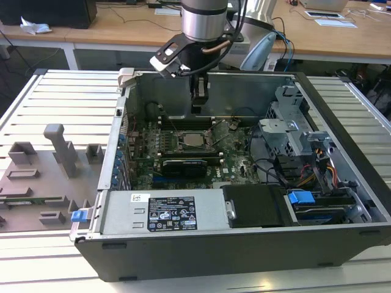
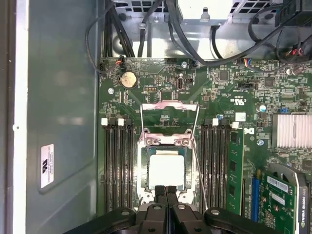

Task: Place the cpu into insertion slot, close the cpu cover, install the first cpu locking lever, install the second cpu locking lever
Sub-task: 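Place the cpu into insertion slot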

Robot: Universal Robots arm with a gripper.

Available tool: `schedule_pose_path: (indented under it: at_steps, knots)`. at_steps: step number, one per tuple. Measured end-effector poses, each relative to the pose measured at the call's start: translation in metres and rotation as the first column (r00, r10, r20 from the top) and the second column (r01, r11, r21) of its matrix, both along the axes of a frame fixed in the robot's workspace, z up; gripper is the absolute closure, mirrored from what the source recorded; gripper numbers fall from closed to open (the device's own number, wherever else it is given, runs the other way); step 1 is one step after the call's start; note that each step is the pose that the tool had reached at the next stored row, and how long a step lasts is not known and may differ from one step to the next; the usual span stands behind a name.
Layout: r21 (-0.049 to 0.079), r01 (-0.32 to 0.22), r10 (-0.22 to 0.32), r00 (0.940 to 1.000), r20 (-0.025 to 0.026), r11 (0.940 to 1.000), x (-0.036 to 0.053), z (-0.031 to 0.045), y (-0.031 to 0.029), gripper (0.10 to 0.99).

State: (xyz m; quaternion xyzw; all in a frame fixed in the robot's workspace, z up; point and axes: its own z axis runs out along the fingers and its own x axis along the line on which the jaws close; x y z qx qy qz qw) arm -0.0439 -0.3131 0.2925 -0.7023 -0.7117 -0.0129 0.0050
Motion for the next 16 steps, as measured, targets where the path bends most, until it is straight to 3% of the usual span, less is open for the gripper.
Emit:
schedule_pose_path:
  at_steps: [6, 10, 16]
  knots:
    - [0.000, 0.000, 0.000, 1.0000, 0.0000, 1.0000, 0.0000, 0.0101, 0.0000, 0.980]
    - [0.000, 0.000, 0.000, 1.0000, 0.0000, 1.0000, 0.0000, 0.0220, 0.0000, 0.980]
    - [0.000, 0.000, 0.000, 1.0000, 0.0001, 1.0000, 0.0000, 0.0235, 0.0000, 0.980]
